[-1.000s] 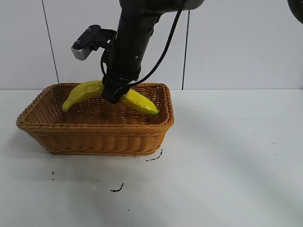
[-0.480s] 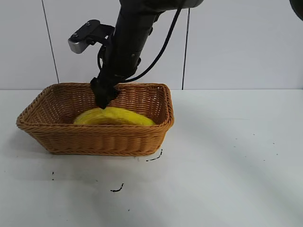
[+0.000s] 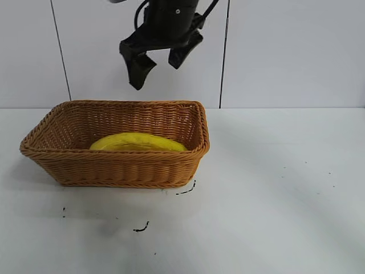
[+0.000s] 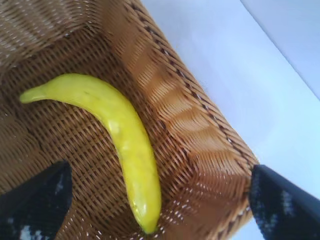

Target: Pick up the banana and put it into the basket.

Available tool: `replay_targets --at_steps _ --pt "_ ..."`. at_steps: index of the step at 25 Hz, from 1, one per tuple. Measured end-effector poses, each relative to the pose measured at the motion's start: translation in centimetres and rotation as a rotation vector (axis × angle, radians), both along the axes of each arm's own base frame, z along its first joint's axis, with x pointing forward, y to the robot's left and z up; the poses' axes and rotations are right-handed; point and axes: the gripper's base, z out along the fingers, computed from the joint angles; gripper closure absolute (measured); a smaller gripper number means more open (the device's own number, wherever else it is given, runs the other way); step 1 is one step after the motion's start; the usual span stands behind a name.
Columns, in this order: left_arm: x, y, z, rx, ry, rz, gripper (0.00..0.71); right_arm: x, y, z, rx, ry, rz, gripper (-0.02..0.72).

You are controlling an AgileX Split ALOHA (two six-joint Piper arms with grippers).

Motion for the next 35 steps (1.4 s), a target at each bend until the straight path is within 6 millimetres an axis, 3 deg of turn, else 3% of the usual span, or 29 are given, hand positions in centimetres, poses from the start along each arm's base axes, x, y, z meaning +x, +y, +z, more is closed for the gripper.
replay_targets --at_steps 6,9,13,17,22,26,35 --pt "0.0 0.0 0.0 0.0 0.0 0.0 0.015 2.1 -10.8 -0.2 0.003 0.054 -0.256 0.014" --pt "0.0 0.0 0.0 0.0 0.0 0.0 0.015 2.3 -14.5 -0.2 0.007 0.068 -0.34 0.014" --pt "0.0 0.0 0.0 0.0 0.0 0.0 0.015 2.2 -17.1 -0.3 0.041 0.083 -0.408 0.014" --pt "0.0 0.0 0.0 0.0 0.0 0.0 0.015 0.2 -17.4 -1.2 0.036 0.165 -0.417 0.014" --pt "0.0 0.0 0.0 0.0 0.0 0.0 0.015 -4.9 -17.3 -1.8 0.009 0.295 -0.414 0.014" --pt "0.0 0.0 0.0 0.0 0.0 0.0 0.015 -10.5 -17.1 -2.2 -0.006 0.399 -0.415 0.014" --pt "0.0 0.0 0.0 0.0 0.0 0.0 0.015 -26.7 -16.7 -2.4 -0.008 0.505 -0.42 0.014"
